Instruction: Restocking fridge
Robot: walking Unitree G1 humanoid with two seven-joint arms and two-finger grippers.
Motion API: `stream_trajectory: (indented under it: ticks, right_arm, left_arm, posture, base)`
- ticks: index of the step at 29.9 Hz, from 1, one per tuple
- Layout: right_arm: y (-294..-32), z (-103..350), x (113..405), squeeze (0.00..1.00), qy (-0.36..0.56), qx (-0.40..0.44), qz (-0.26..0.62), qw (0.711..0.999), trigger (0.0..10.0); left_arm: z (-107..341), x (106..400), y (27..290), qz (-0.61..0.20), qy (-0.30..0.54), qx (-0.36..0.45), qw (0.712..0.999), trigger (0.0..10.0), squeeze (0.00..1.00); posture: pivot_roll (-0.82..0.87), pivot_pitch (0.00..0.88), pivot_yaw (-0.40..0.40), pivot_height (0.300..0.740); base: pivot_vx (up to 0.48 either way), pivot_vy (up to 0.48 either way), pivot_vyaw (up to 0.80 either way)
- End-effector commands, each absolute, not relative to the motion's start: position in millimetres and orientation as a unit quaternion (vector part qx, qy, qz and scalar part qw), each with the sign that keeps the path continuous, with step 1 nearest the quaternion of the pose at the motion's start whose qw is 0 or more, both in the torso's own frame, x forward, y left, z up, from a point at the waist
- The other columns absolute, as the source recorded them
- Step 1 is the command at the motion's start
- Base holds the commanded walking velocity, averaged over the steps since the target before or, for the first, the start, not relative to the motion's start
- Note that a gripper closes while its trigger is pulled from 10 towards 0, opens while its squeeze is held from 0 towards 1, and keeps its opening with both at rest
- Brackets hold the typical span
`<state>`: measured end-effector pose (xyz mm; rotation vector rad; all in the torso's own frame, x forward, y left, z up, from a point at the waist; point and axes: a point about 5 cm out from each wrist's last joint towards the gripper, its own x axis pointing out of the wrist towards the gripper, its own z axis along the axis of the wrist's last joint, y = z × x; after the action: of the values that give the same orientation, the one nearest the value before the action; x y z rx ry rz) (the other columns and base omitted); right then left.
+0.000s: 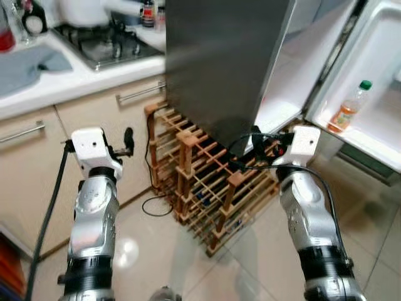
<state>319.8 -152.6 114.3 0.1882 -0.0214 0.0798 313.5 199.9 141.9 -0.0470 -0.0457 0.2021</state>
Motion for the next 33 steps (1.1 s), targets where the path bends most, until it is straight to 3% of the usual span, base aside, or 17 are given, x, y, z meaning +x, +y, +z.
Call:
stream_trajectory:
  ticks: [1, 8, 28, 33]
  right_arm:
    - [-155.7, 121.2, 322.6, 0.93, -0.026, 0.074, 0.041, 0.996, 10.0]
    - [-148.5, 120.1, 323.2, 0.93, -0.024, 0.066, 0.049, 0.996, 10.0]
    - [-134.9, 114.0, 323.4, 0.94, -0.019, 0.060, 0.086, 0.994, 10.0]
    - [-135.8, 111.4, 321.9, 0.94, -0.016, 0.059, 0.086, 0.994, 10.0]
  left_arm:
    - [142.3, 316.4, 194.1, 0.100, -0.015, -0.029, 0.995, 10.0, 0.00]
    - [158.4, 321.3, 190.8, 0.098, -0.047, 0.018, 0.994, 10.0, 0.00]
    - [151.6, 316.9, 181.3, 0.091, -0.048, 0.068, 0.992, 10.0, 0.00]
    - [143.7, 310.2, 182.4, 0.086, -0.038, 0.068, 0.993, 10.0, 0.00]
  posture:
    - [-0.01, 0.000, -0.028, 0.740]
    - [-0.01, 0.000, -0.022, 0.740]
    - [0.01, 0.000, -0.018, 0.740]
    - [0.01, 0.000, -0.016, 0.740]
  base:
    - [0.000, -0.480, 0.66]
    - [0.000, -0.460, 0.63]
    - [0.000, 0.000, 0.54]
    - [0.000, 0.480, 0.53]
